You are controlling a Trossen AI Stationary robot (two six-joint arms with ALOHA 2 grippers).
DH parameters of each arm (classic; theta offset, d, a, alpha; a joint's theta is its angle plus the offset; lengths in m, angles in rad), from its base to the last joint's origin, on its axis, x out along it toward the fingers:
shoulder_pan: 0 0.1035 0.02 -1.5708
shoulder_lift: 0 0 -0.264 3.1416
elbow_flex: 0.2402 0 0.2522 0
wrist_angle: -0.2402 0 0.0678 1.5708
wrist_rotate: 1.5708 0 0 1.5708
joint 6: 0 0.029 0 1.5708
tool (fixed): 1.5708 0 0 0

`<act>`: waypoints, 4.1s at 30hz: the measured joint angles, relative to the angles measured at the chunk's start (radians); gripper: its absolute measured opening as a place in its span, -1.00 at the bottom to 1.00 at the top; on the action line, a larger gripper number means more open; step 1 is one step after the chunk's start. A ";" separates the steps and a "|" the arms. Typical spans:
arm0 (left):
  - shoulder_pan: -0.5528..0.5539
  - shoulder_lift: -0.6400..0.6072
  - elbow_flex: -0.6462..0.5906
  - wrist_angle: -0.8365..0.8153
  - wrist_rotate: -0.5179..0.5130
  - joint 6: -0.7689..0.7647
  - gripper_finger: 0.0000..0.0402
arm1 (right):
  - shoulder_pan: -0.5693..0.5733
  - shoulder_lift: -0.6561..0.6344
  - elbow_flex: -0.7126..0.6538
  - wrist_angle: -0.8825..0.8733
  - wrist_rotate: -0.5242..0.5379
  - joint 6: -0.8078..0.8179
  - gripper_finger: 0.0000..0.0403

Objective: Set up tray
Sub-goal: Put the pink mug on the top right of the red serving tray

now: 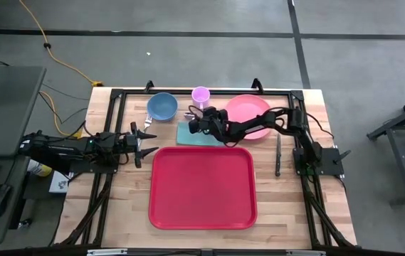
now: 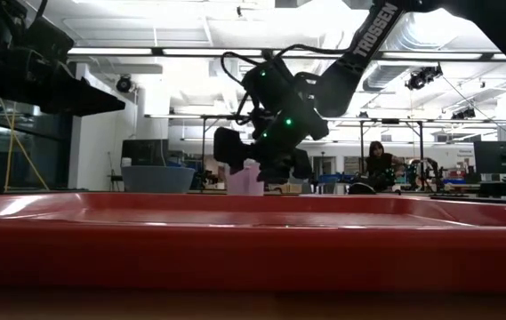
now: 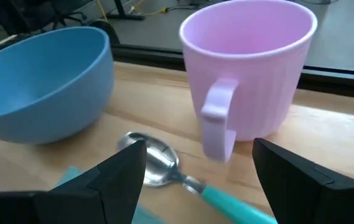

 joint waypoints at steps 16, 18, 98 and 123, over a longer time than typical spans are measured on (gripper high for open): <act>0.000 0.000 0.000 0.000 0.004 -0.001 0.30 | -0.068 0.014 0.001 0.077 -0.118 -0.006 0.34; 0.000 0.000 0.000 0.000 0.004 -0.001 0.30 | -0.068 0.014 0.001 0.077 -0.117 -0.004 0.29; 0.000 0.000 0.000 0.000 -0.005 0.007 0.30 | 0.178 -0.383 0.002 -0.161 -0.788 -0.249 -1.00; 0.000 0.000 0.000 0.000 -0.008 0.007 0.30 | 0.706 -0.454 -0.001 -0.882 0.197 0.530 -1.00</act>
